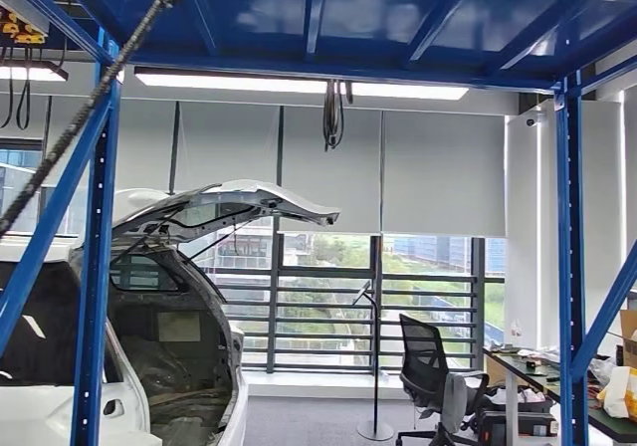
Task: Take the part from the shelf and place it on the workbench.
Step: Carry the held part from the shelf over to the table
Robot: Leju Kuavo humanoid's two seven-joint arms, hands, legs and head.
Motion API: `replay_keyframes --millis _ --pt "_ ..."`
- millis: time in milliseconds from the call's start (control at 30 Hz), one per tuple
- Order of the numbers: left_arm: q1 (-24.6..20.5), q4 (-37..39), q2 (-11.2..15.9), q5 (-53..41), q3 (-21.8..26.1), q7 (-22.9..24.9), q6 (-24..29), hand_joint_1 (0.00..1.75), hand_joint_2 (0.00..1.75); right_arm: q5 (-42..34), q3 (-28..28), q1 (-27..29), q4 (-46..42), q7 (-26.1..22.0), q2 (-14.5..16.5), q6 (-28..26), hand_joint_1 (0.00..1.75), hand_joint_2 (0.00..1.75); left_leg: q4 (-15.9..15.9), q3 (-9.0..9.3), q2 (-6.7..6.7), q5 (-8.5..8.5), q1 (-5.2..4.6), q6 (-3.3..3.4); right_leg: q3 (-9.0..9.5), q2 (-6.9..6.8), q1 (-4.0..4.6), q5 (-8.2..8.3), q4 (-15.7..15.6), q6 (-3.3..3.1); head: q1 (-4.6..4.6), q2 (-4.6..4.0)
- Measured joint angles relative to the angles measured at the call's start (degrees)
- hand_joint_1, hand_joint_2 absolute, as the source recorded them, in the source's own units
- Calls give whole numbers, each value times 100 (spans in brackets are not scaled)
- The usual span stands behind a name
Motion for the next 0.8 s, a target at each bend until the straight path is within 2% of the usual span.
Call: replay_keyframes --millis 33,67,100,133,167,200,233,267,300,367,400,433,467,500,533,567,633,667,700,733,767,800 --pt "0 0 9 -16 1 -8 -2 0 175 -11 -15 5 0 -13 -5 20 175 175 -2 -57 12 50 0 64 -50 7 -10 -179 138 23 -1 0" --pt "-2 0 17 -32 1 -16 -4 0 175 -19 -31 8 -1 -28 -10 38 175 175 -5 -121 23 108 -7 117 -114 13 -20 -451 391 40 -1 0" --pt "-3 0 28 -49 1 -22 -4 0 175 -24 -44 9 -1 -45 -16 55 175 175 -4 -186 29 166 -23 153 -185 15 -24 -743 733 53 -1 0" --pt "-4 0 38 -64 1 -26 -4 0 175 -27 -54 11 -1 -63 -24 70 175 175 -2 -253 35 224 -42 173 -246 16 -26 -966 1100 59 -1 0" --pt "-5 0 45 -73 1 -26 -4 0 175 -31 -60 16 -1 -79 -30 83 175 175 0 -324 40 282 -62 185 -265 16 -26 -1074 1398 59 -1 0" --pt "-6 0 52 -81 2 -27 -4 0 175 -33 -65 21 -2 -93 -36 95 175 175 2 -397 45 340 -84 192 -214 17 -24 -1044 1533 53 -1 0" --pt "-6 0 56 -88 3 -27 -4 0 175 -34 -69 26 -7 -104 -39 103 175 175 2 -472 47 399 -104 195 -70 19 -18 -914 1465 36 -1 0" --pt "-9 0 58 -92 4 -27 -4 0 175 -35 -76 28 -17 -111 -42 109 175 175 3 -542 48 459 -119 196 171 21 -4 -750 1194 6 -1 0" --pt "-11 0 58 -97 4 -27 -5 0 175 -37 -84 27 -36 -116 -43 112 175 175 3 -600 46 514 -129 191 488 27 19 -631 777 -37 -1 0" --pt "-13 0 58 -100 5 -27 -6 0 175 -45 -101 16 -89 -134 -46 119 175 175 7 -674 42 614 -142 160 1089 37 75 -605 -125 -125 0 0" --pt "-12 0 58 -101 7 -26 -7 0 175 -52 -108 13 -111 -149 -48 121 175 175 7 -699 43 665 -137 132 1249 44 99 -642 -393 -153 0 0" --pt "-11 0 58 -103 9 -26 -7 0 175 -58 -117 15 -127 -164 -50 123 175 175 3 -720 44 717 -131 99 1303 46 116 -652 -528 -171 1 1" --pt "-10 0 59 -107 12 -26 -7 0 175 -63 -128 23 -135 -180 -52 130 175 175 3 -748 43 746 -116 68 1283 40 111 -615 -560 -194 0 1" --pt "-7 0 60 -111 16 -25 -7 0 175 -65 -140 30 -140 -194 -54 139 175 175 29 -779 40 695 -107 43 1238 27 108 -552 -565 -229 0 1" --pt "-2 0 60 -117 20 -24 -7 0 175 -63 -152 38 -147 -207 -55 151 175 175 135 -825 35 532 -103 22 1180 12 100 -483 -572 -267 0 2" --pt "0 0 61 -121 22 -24 -8 0 175 -60 -163 44 -155 -216 -57 165 175 175 351 -892 31 272 -100 5 1105 -4 88 -414 -570 -301 0 1" --pt "-7 0 66 -127 26 -39 -9 0 175 -24 -178 57 -169 -227 -62 190 175 175 1047 -1043 30 -283 -97 -30 909 -17 95 -305 -508 -329 1 1" --pt "-14 0 69 -128 27 -54 -9 0 175 13 -180 62 -172 -230 -66 199 175 175 1377 -1082 30 -406 -93 -48 804 -23 95 -255 -468 -330 1 1" --pt "-17 0 71 -130 29 -73 -10 0 175 54 -180 64 -174 -233 -70 205 175 175 1581 -1068 31 -390 -86 -66 695 -34 94 -213 -426 -327 1 1" --pt "-20 0 74 -131 32 -88 -10 0 175 91 -178 66 -177 -236 -73 206 175 175 1612 -982 34 -254 -73 -83 584 -51 92 -178 -379 -321 1 0" --pt "-23 0 78 -130 37 -98 -11 0 175 121 -176 69 -182 -237 -75 201 175 175 1454 -811 55 -68 -58 -103 479 -70 88 -149 -325 -309 1 0" --pt "-31 0 82 -126 45 -102 -11 0 175 142 -174 72 -193 -237 -77 194 175 175 1148 -571 123 67 -45 -122 381 -94 89 -128 -267 -292 1 0"
